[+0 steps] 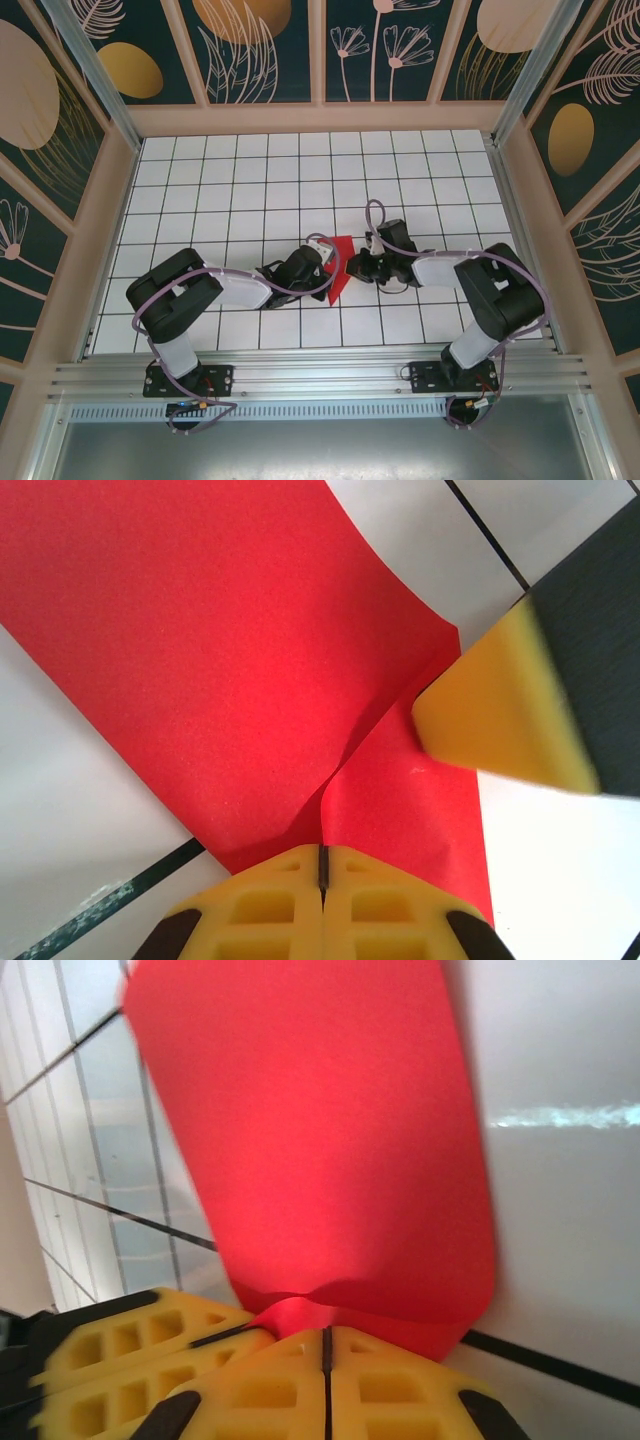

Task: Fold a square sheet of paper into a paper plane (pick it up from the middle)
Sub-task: Third fold the triangle at the center of the table.

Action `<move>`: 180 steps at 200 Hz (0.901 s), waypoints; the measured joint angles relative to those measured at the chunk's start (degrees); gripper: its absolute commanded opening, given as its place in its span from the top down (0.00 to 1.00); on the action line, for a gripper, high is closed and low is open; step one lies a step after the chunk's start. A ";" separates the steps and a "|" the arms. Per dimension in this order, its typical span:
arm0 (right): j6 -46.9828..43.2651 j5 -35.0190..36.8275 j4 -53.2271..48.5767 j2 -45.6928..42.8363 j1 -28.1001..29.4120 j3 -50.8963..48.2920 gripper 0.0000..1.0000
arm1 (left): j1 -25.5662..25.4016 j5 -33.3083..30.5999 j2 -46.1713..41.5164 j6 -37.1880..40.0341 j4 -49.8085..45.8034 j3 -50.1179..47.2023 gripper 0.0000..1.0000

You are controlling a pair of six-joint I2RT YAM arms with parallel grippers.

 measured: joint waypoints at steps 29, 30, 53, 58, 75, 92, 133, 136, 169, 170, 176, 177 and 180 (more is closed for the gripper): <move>-0.13 0.11 -0.35 -2.69 -1.86 0.02 0.91 | 0.00 0.00 0.00 0.00 0.00 0.00 1.00; -0.13 0.11 -0.35 -2.69 -1.88 0.02 0.91 | 0.00 0.00 0.00 0.00 0.00 0.00 1.00; -0.11 0.09 -0.48 -2.45 -2.47 0.02 0.91 | 0.00 0.00 0.00 0.00 0.00 0.00 1.00; -0.11 0.07 -0.50 -2.29 -2.47 0.02 0.91 | 0.00 0.00 0.00 0.00 0.00 0.00 1.00; -0.13 0.15 -0.50 -1.33 -2.47 0.02 0.91 | 0.00 0.00 0.00 0.00 0.00 0.00 1.00; -0.17 1.22 -0.72 0.11 -2.47 0.02 0.91 | 0.00 0.00 0.00 -0.02 0.00 0.00 1.00; -0.35 2.47 -0.13 2.71 -2.69 0.04 0.91 | 0.00 0.00 0.00 0.00 -0.02 0.00 1.00; -0.35 2.45 -0.13 2.71 -2.69 0.04 0.91 | 0.00 0.00 0.00 -0.02 -0.02 0.00 1.00; -0.57 3.21 -2.19 1.57 -2.67 0.37 0.91 | 0.00 0.00 0.00 0.00 0.00 0.00 1.00; -0.57 3.19 -2.23 1.49 -2.69 0.39 0.91 | 0.00 0.00 0.00 0.00 0.00 0.00 1.00; -0.61 3.63 -3.10 0.81 -2.75 0.44 0.91 | 0.00 0.00 0.00 0.00 0.00 0.00 1.00; -0.59 3.65 -3.17 0.72 -2.75 0.46 0.91 | 0.00 0.00 0.00 0.00 0.00 0.00 1.00; -0.59 3.87 -3.63 0.28 -2.80 0.48 0.91 | 0.00 0.00 0.00 -0.02 0.00 0.00 1.00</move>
